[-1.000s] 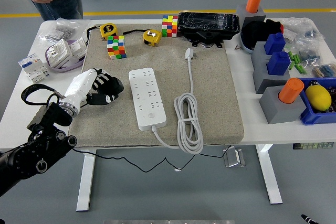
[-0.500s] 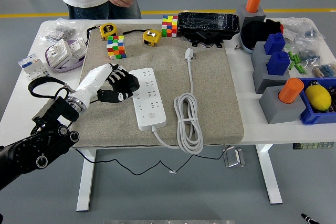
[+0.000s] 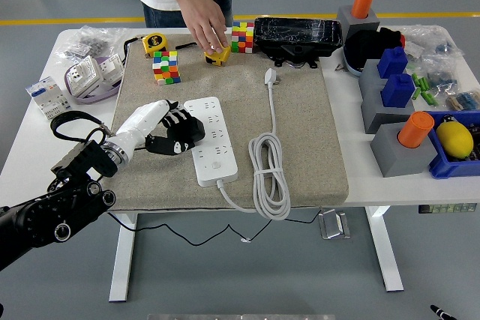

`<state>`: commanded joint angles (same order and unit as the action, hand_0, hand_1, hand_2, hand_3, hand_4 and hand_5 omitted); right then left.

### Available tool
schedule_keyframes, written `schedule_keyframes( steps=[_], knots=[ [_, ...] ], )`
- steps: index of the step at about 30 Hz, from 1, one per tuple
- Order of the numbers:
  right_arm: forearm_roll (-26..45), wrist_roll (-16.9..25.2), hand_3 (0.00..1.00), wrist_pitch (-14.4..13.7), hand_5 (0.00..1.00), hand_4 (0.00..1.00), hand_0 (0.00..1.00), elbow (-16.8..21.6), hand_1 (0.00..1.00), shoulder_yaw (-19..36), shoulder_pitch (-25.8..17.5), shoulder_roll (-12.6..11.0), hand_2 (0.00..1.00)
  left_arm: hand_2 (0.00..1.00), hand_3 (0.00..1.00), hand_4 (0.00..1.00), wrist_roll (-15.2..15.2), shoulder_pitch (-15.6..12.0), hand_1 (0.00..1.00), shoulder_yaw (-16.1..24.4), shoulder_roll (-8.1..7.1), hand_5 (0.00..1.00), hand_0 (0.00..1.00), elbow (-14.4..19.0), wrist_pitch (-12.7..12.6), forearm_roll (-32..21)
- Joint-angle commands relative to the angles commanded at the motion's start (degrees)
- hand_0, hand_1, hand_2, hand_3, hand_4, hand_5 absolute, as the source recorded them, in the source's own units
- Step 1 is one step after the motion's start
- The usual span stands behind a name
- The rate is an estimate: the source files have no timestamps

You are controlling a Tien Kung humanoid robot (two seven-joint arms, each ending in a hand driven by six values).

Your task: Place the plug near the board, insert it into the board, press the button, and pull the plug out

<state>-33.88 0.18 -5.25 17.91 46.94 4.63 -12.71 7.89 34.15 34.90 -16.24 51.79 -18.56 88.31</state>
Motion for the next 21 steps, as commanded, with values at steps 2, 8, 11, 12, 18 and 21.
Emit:
schedule_keyframes(
  steps=[2,8,11,12,18,21],
  knots=[
    [0.00,0.01,0.552,0.01,0.491,0.945,0.600,0.02,0.641,-0.05,-0.01,0.00,0.637,0.526,0.551,0.766,0.01,0.08,0.478,-0.12,-0.07,0.002,0.447,-0.26,0.09,-0.07],
    [0.01,0.07,0.552,0.00,0.490,0.944,0.600,0.08,0.640,-0.14,0.07,-0.04,0.637,0.525,0.550,0.764,0.31,0.16,0.479,-0.52,-0.30,0.002,0.451,-0.94,0.70,-0.38],
    [0.02,0.06,0.552,0.01,0.490,0.944,0.600,0.03,0.640,-0.06,0.04,0.01,0.637,0.525,0.550,0.764,0.30,0.17,0.479,-0.66,-0.36,0.002,0.451,-1.11,0.71,-0.17],
    [0.01,0.05,0.552,0.02,0.490,0.944,0.600,0.03,0.640,-0.04,0.03,0.02,0.637,0.525,0.550,0.764,0.30,0.17,0.479,-0.67,-0.38,0.002,0.451,-1.17,0.76,-0.09],
    [-0.03,0.05,0.552,0.01,0.491,0.945,0.600,0.03,0.641,0.02,0.02,-0.01,0.637,0.527,0.551,0.765,0.43,0.30,0.481,-1.05,-0.44,0.002,0.459,-1.53,0.62,-0.15],
    [0.02,0.06,0.552,0.00,0.490,0.945,0.600,0.06,0.641,-0.10,0.02,0.00,0.637,0.534,0.553,0.768,0.43,0.38,0.489,-1.18,-0.37,0.002,0.469,-1.68,0.66,-0.42]
  ],
)
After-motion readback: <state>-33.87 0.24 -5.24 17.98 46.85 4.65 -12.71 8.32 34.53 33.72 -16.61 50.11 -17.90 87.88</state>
